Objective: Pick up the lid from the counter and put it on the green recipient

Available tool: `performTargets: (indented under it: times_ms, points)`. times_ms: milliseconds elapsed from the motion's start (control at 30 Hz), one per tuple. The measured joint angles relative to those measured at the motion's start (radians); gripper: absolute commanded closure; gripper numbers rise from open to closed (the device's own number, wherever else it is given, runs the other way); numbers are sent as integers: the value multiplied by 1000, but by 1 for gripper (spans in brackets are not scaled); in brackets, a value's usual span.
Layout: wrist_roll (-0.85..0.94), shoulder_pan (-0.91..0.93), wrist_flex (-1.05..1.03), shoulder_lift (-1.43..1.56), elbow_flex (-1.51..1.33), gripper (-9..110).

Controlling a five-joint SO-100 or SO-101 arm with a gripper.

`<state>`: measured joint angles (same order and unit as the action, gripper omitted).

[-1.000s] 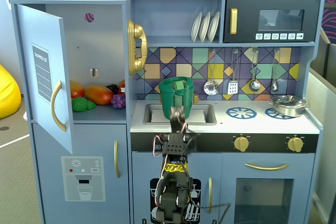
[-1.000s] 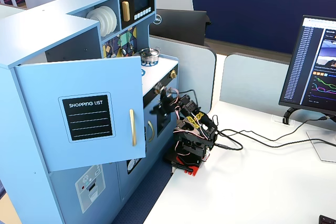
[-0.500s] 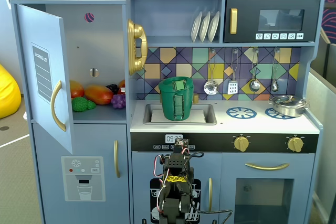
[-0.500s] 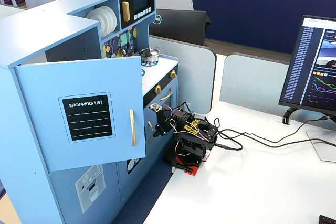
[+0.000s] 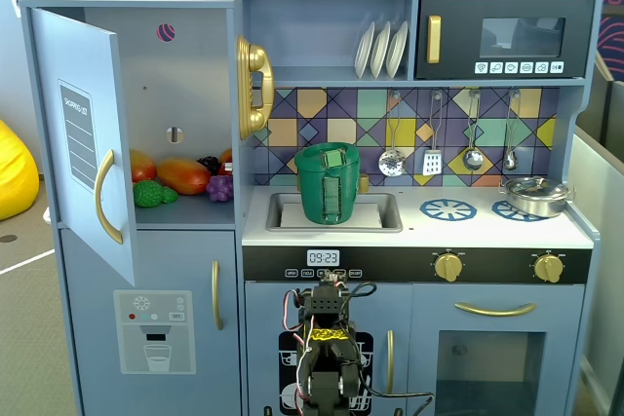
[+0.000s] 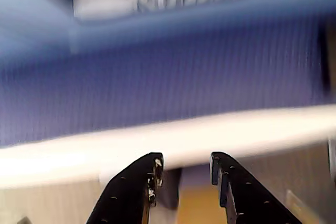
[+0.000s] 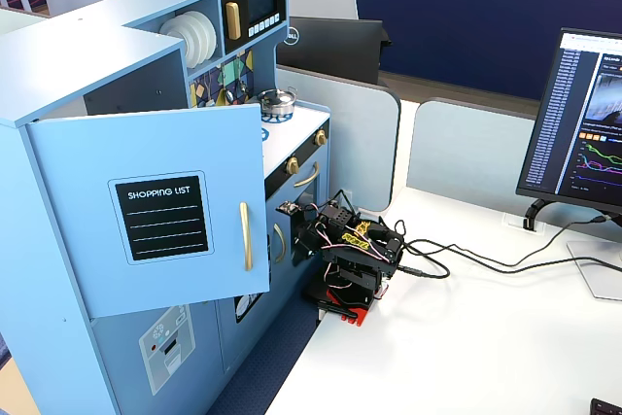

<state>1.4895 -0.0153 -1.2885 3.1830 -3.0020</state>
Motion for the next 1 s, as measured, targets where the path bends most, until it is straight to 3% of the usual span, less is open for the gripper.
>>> performTargets:
  times_ms: [1000]
  points:
    - [17, 6, -58, 3, 0, 100]
